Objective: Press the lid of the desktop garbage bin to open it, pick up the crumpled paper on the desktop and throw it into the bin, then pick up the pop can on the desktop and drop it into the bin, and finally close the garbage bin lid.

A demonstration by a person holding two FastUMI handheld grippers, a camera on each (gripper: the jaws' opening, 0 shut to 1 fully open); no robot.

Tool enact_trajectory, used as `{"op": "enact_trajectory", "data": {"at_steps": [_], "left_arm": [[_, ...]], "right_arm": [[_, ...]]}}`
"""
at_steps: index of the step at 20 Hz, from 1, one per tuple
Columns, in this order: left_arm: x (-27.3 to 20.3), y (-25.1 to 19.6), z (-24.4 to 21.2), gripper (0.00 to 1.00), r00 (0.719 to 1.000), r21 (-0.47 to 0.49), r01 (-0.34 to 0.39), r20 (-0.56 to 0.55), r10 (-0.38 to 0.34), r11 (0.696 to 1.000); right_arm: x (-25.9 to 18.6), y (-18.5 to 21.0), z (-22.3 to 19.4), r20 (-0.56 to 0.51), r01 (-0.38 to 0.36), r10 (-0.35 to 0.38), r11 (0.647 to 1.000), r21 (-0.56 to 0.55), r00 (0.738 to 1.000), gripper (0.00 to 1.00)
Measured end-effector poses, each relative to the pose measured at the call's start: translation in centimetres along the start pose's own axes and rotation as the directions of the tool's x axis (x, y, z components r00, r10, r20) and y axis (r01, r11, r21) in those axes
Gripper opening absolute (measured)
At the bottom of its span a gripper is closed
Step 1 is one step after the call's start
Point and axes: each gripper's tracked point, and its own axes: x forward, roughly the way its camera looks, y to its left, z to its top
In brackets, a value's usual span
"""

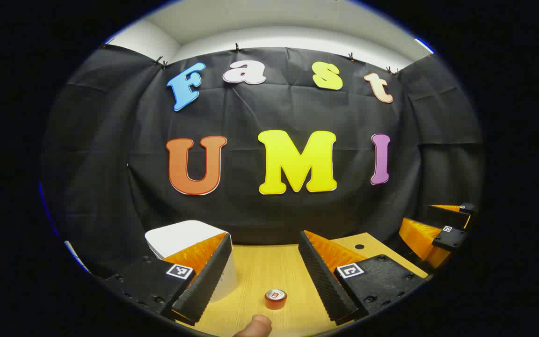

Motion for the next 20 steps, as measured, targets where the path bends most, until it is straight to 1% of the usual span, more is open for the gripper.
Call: {"op": "enact_trajectory", "data": {"at_steps": [1, 5, 7, 11, 12, 16, 19, 20], "left_arm": [[0.0, 0.1, -0.1, 0.95, 1.000, -0.001, -0.002, -0.004, 0.002, 1.000], [0.3, -0.2, -0.8, 0.95, 1.000, -0.016, -0.004, -0.018, 0.004, 1.000], [0.4, -0.1, -1.0, 0.96, 1.000, -0.012, -0.004, -0.023, 0.004, 1.000], [1.0, -0.2, -1.5, 0.95, 1.000, -0.004, -0.010, -0.027, 0.010, 1.000], [1.1, -0.2, -1.7, 0.96, 0.999, -0.002, -0.010, -0.033, 0.010, 1.000], [1.4, -0.4, -2.0, 0.95, 0.999, -0.013, -0.006, -0.045, 0.006, 1.000], [2.1, 0.0, -2.6, 0.95, 0.998, -0.011, -0.024, -0.052, 0.023, 1.000], [2.4, 0.1, -2.9, 0.95, 0.998, -0.005, -0.029, -0.058, 0.029, 1.000]], "right_arm": [[0.1, 0.2, -0.1, 0.004, -0.009, 0.009, 1.000, -0.006, 1.000, 0.94], [0.3, 0.8, -0.1, 0.011, -0.037, 0.037, 0.999, -0.026, 0.999, 0.94], [0.5, 0.8, -0.2, 0.005, -0.044, 0.044, 0.999, -0.028, 0.999, 0.92], [0.9, 0.7, -0.3, 0.000, -0.045, 0.045, 0.999, -0.022, 0.999, 0.92], [1.1, 0.6, -0.3, 0.000, -0.043, 0.043, 0.999, -0.018, 0.999, 0.94], [1.9, 0.4, -0.5, -0.012, -0.043, 0.043, 0.999, -0.017, 0.999, 0.94], [2.5, 0.2, -0.8, -0.021, -0.043, 0.042, 0.999, -0.020, 0.999, 0.92], [2.7, 0.2, -0.7, -0.022, -0.041, 0.040, 0.999, -0.021, 0.999, 0.94]]}}
